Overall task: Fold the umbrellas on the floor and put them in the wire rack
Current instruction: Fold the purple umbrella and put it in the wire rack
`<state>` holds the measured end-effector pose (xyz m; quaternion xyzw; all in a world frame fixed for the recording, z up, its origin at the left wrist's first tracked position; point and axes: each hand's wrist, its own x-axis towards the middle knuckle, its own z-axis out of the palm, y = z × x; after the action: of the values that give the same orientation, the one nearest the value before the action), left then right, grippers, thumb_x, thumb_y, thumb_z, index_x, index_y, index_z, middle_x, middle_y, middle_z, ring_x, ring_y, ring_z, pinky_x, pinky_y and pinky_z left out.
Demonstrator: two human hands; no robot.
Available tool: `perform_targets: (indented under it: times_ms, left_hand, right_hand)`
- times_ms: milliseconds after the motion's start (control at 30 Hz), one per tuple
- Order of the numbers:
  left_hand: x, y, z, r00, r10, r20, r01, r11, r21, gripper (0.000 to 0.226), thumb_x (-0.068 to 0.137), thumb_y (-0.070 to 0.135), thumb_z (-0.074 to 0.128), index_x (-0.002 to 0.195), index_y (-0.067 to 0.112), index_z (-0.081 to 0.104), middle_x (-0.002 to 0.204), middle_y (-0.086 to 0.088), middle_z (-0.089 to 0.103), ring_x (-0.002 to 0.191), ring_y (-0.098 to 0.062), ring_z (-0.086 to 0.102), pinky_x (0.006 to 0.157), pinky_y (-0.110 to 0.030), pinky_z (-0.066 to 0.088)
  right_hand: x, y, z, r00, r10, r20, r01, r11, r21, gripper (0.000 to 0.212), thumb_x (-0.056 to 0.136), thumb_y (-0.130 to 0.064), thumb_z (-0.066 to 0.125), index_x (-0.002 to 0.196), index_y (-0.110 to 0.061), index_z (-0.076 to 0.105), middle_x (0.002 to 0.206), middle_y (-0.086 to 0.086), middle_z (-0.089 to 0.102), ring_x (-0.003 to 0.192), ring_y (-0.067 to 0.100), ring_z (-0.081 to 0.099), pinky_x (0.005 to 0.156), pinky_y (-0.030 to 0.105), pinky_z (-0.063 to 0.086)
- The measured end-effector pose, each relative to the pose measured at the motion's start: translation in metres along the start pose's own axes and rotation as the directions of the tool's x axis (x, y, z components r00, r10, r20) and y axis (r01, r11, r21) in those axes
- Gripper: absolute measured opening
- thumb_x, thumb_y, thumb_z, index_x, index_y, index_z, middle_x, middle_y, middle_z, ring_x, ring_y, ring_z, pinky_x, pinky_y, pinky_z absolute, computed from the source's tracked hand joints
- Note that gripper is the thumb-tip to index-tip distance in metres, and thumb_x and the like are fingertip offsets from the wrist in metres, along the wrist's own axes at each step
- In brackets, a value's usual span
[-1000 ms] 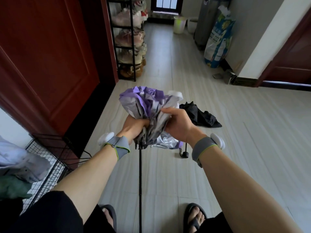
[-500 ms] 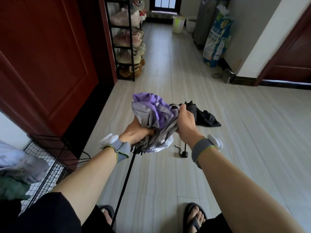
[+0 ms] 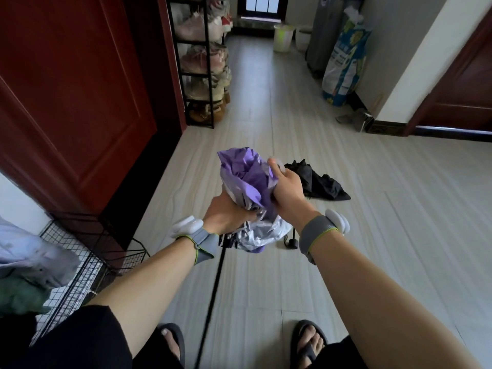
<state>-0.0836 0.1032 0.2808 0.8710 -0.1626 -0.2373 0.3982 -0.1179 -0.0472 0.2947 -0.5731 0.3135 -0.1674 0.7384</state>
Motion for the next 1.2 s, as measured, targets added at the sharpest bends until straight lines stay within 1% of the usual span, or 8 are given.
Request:
perform_targets:
  times_ms: [100,233,467,667,867,967,1033,1200]
  left_hand:
    - [0.002,-0.002,-0.005,0.993,-0.056,-0.103,0.055,0.998,-0.011,0.097,0.058,0.053,0.078,0.141,0.019,0.04,0.119,-0.013,0.067,0.106,-0.035,0.065,0.086,-0.035,0.053]
    - [0.01,-0.009,-0.015,0.963,-0.139,-0.231,0.146,0.989,0.01,0.09,0.078,0.045,0.078,0.146,0.011,0.029,0.133,-0.023,0.059,0.119,-0.043,0.059,0.097,-0.042,0.049]
    - [0.018,-0.016,-0.031,0.923,-0.246,-0.296,0.226,0.969,-0.103,0.08,0.077,0.035,0.076,0.141,0.011,0.034,0.131,-0.018,0.059,0.118,-0.04,0.059,0.096,-0.038,0.048]
    - [0.019,-0.013,-0.031,0.937,-0.203,-0.285,0.18,0.978,-0.104,0.077,0.076,0.034,0.079,0.137,0.014,0.036,0.129,-0.015,0.061,0.116,-0.038,0.06,0.092,-0.035,0.047]
    - [0.017,-0.001,-0.021,0.927,-0.192,-0.322,0.177,0.981,-0.076,0.08,0.076,0.032,0.081,0.141,0.014,0.037,0.131,-0.018,0.061,0.119,-0.039,0.059,0.095,-0.04,0.05]
    - [0.016,-0.002,-0.021,0.953,-0.121,-0.277,0.113,0.993,-0.046,0.084,0.077,0.037,0.08,0.143,0.014,0.033,0.13,-0.018,0.061,0.117,-0.04,0.059,0.096,-0.041,0.049]
    - [0.016,-0.004,-0.022,0.956,-0.115,-0.27,0.106,0.993,-0.049,0.083,0.076,0.037,0.079,0.141,0.016,0.032,0.129,-0.016,0.062,0.115,-0.04,0.06,0.094,-0.04,0.05]
    - [0.017,-0.001,-0.022,0.928,-0.178,-0.326,0.164,0.984,-0.073,0.079,0.076,0.034,0.08,0.138,0.014,0.035,0.13,-0.016,0.061,0.118,-0.039,0.059,0.097,-0.04,0.049]
  right_hand:
    - [0.002,0.001,-0.011,0.996,-0.042,-0.075,0.03,0.987,-0.158,0.043,0.092,-0.032,0.074,0.068,-0.017,0.042,0.062,0.008,0.051,0.066,0.028,0.054,0.071,0.044,0.056]
    - [-0.002,0.0,-0.032,0.985,-0.062,-0.162,0.031,0.981,-0.189,0.023,0.1,-0.022,0.062,0.083,-0.011,0.051,0.093,0.017,0.068,0.077,0.032,0.076,0.07,0.044,0.065]
    - [-0.011,-0.001,-0.041,0.996,-0.062,-0.061,0.039,0.946,-0.322,0.021,0.101,-0.022,0.061,0.09,-0.007,0.05,0.089,0.013,0.068,0.067,0.024,0.074,0.068,0.039,0.065]
    - [-0.008,-0.003,-0.046,0.979,-0.149,-0.138,0.071,0.889,-0.453,0.026,0.088,-0.016,0.067,0.11,-0.014,0.053,0.093,-0.004,0.057,0.092,0.022,0.058,0.069,0.03,0.047]
    - [-0.008,0.0,-0.033,0.926,-0.364,-0.098,0.22,0.734,-0.643,0.079,0.093,-0.047,0.064,0.157,-0.017,0.03,0.16,0.007,0.033,0.148,0.028,0.025,0.12,0.045,0.026]
    - [-0.009,-0.001,-0.031,0.952,-0.305,0.015,0.245,0.734,-0.633,0.047,0.096,-0.052,0.058,0.12,-0.013,0.068,0.118,0.001,0.067,0.118,0.022,0.058,0.097,0.036,0.046]
    - [-0.009,0.003,-0.031,0.975,-0.205,0.081,0.211,0.755,-0.621,0.032,0.097,-0.043,0.06,0.092,-0.014,0.073,0.091,-0.001,0.074,0.092,0.022,0.068,0.08,0.033,0.052]
    - [-0.009,0.005,-0.03,0.979,-0.163,0.12,0.201,0.853,-0.482,0.017,0.098,-0.027,0.062,0.097,-0.012,0.07,0.089,-0.001,0.076,0.07,0.013,0.075,0.073,0.031,0.056]
